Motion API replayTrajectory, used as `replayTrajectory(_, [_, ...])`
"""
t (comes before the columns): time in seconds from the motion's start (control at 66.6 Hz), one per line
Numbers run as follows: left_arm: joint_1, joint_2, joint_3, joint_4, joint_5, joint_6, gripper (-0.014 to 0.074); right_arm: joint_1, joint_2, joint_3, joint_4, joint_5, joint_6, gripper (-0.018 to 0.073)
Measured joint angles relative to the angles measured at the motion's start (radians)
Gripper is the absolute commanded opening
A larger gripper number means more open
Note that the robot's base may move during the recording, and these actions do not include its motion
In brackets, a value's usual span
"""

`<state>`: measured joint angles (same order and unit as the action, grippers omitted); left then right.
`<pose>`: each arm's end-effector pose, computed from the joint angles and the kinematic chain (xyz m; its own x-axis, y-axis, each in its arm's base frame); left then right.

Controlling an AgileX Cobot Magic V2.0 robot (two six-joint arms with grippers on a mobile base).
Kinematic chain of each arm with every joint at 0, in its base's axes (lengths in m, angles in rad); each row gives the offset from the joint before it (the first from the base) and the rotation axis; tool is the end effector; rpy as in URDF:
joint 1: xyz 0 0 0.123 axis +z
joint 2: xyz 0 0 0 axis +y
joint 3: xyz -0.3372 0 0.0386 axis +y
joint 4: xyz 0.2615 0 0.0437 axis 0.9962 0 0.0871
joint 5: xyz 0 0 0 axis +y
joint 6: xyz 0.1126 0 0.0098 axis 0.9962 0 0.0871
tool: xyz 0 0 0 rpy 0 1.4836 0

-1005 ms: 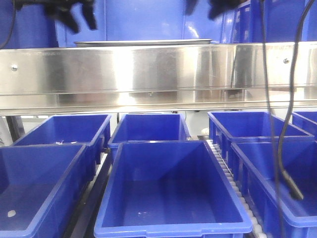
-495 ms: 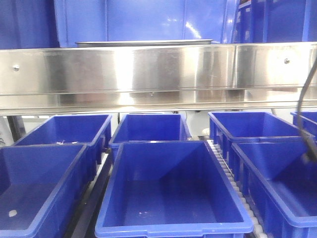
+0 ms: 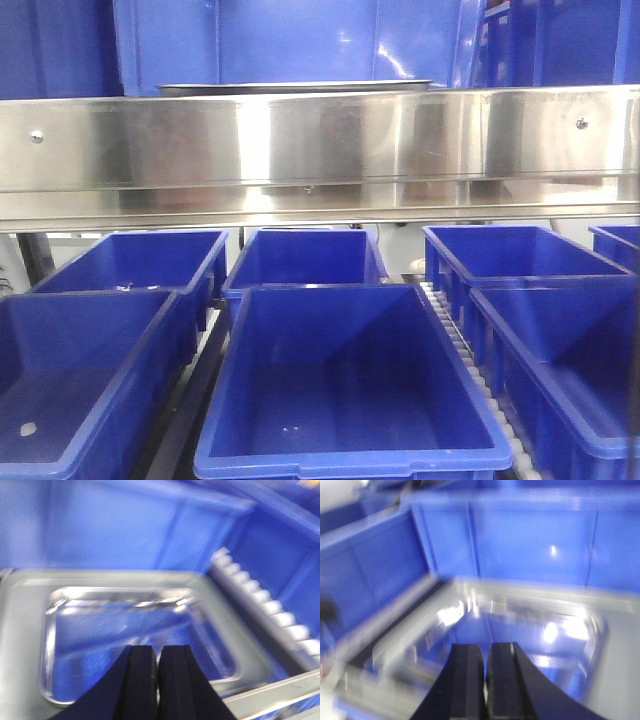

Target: Stack silver trays without gaps

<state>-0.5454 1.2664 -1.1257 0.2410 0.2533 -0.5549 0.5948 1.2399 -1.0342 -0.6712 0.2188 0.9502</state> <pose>0.2673 -0.1543 0.4295 -0.3877 -0.1335 -0.9121 0.3652 0.8862 -0.2850 0.2563 0.1550 0.4117 -0.3560 0.1020 -0.9289 -0.3612 0.9017 0.2375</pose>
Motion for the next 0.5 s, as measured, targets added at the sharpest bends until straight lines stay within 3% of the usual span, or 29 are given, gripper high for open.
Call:
replayTrajectory(0.21, [0.000, -0.195, 0.221, 0.097, -0.204, 0.002, 0.0001, 0.000, -0.167, 0.172, -0.046, -0.089, 0.000, -0.0013])
replayTrajectory(0.375, [0.000, -0.353, 0.346, 0.206, -0.228, 0.002, 0.0001, 0.000, -0.273, 0.247, -0.093, -0.176, -0.002, -0.0013])
replayTrajectory(0.495, [0.000, -0.463, 0.420, 0.244, -0.222, 0.002, 0.0001, 0.000, -0.325, 0.284, -0.101, -0.183, -0.002, -0.0013])
